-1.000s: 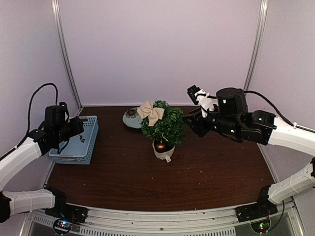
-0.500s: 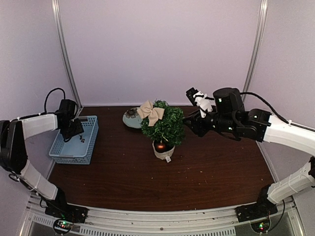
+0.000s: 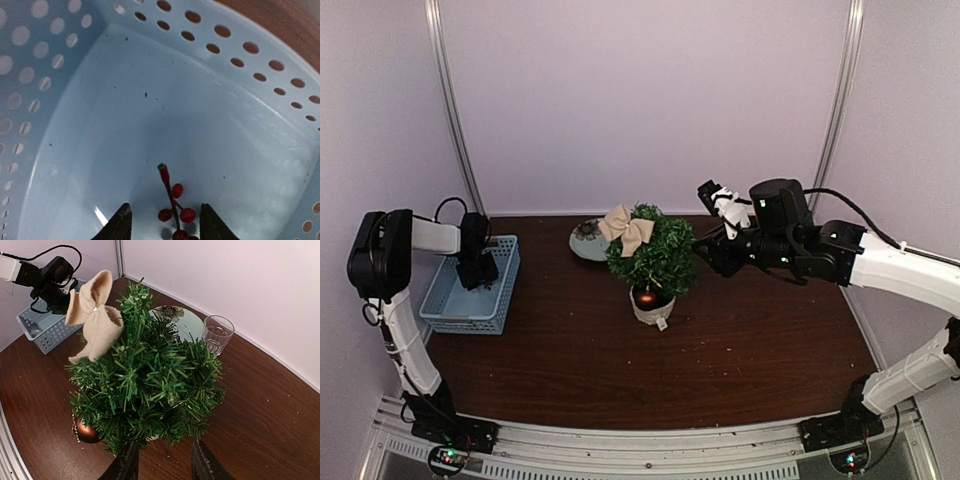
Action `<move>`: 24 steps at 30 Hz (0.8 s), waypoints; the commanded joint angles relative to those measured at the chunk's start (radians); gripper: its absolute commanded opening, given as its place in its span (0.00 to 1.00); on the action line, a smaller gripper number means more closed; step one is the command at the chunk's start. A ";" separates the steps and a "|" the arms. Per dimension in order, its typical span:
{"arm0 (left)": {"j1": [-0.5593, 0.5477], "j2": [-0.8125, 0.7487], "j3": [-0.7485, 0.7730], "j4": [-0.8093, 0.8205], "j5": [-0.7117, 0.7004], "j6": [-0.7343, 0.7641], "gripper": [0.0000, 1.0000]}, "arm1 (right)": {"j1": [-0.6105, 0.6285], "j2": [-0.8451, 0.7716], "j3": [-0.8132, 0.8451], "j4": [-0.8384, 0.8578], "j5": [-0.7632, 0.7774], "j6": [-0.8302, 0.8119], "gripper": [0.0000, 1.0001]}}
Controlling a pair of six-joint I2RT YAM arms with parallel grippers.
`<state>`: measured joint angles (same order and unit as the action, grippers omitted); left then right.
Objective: Decorate the small christmas tree
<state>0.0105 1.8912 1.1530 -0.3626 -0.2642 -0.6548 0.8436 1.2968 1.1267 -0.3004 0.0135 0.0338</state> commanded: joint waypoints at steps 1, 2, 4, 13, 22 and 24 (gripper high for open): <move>0.010 0.042 0.027 0.033 0.041 -0.035 0.42 | -0.009 0.001 0.035 -0.011 -0.011 0.012 0.36; 0.009 0.044 0.033 0.022 0.037 -0.035 0.40 | -0.010 -0.001 0.034 -0.011 -0.011 0.012 0.36; 0.009 0.042 0.034 0.019 0.037 -0.035 0.30 | -0.011 -0.006 0.033 -0.011 -0.010 0.012 0.37; 0.008 -0.147 -0.086 0.122 0.198 -0.058 0.00 | -0.014 -0.040 0.014 -0.001 -0.043 0.016 0.37; -0.091 -0.569 -0.277 0.338 0.388 -0.185 0.00 | -0.014 -0.085 -0.036 0.105 -0.186 0.007 0.37; -0.155 -0.653 -0.314 0.419 0.390 -0.257 0.00 | -0.012 -0.079 -0.032 0.131 -0.212 0.011 0.37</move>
<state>-0.0422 1.3720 0.9066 -0.1493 0.0391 -0.7780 0.8333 1.2247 1.1084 -0.2455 -0.1135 0.0334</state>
